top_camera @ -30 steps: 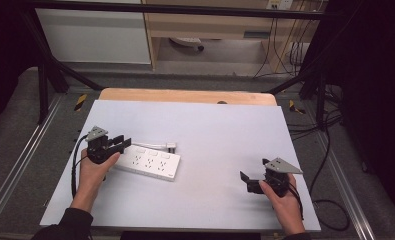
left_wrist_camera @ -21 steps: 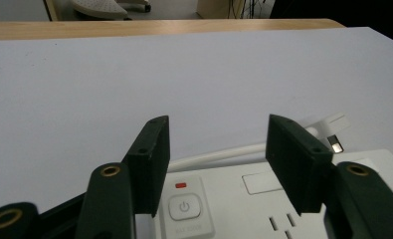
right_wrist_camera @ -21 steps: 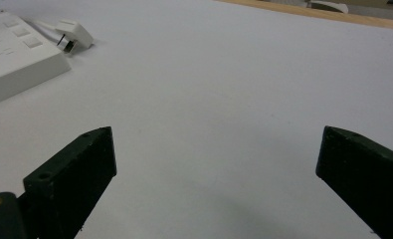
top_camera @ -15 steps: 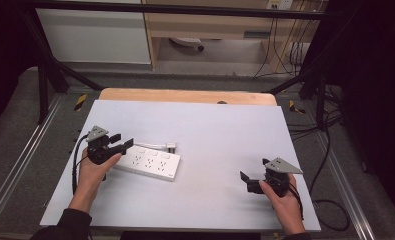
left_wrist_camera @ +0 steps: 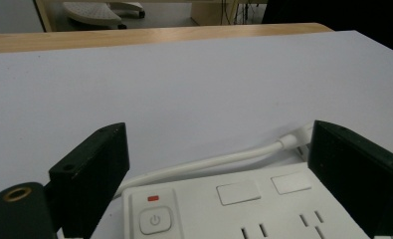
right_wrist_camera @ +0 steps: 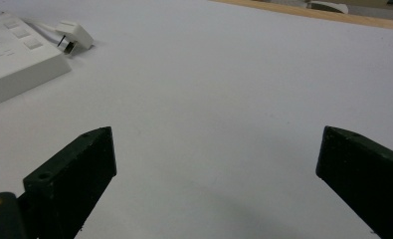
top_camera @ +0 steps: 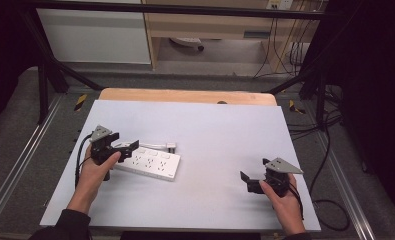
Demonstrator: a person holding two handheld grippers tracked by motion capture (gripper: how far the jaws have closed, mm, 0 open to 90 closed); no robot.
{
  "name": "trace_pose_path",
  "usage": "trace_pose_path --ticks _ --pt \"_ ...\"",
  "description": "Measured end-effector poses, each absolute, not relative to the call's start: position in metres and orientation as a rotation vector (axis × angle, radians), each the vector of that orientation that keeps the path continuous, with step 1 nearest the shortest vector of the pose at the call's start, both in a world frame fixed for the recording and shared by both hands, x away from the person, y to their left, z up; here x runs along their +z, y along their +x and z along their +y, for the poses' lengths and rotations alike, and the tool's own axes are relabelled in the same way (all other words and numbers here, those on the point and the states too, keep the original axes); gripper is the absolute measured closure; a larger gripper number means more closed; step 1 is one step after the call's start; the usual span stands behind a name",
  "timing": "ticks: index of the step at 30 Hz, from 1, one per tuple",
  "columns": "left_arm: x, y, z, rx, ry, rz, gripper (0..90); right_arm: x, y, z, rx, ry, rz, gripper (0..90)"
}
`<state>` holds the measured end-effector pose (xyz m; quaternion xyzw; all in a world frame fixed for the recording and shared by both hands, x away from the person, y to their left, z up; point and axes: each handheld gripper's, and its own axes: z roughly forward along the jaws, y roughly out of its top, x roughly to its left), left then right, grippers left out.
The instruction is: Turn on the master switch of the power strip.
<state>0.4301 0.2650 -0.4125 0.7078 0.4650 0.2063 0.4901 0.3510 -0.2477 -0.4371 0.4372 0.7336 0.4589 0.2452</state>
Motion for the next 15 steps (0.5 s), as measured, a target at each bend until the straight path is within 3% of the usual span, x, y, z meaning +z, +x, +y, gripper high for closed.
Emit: trace_pose_path --ticks 15 --pt "-0.385 0.398 0.265 0.538 1.702 1.079 9.9 -0.436 0.351 -0.247 1.257 1.182 2.003 2.8"
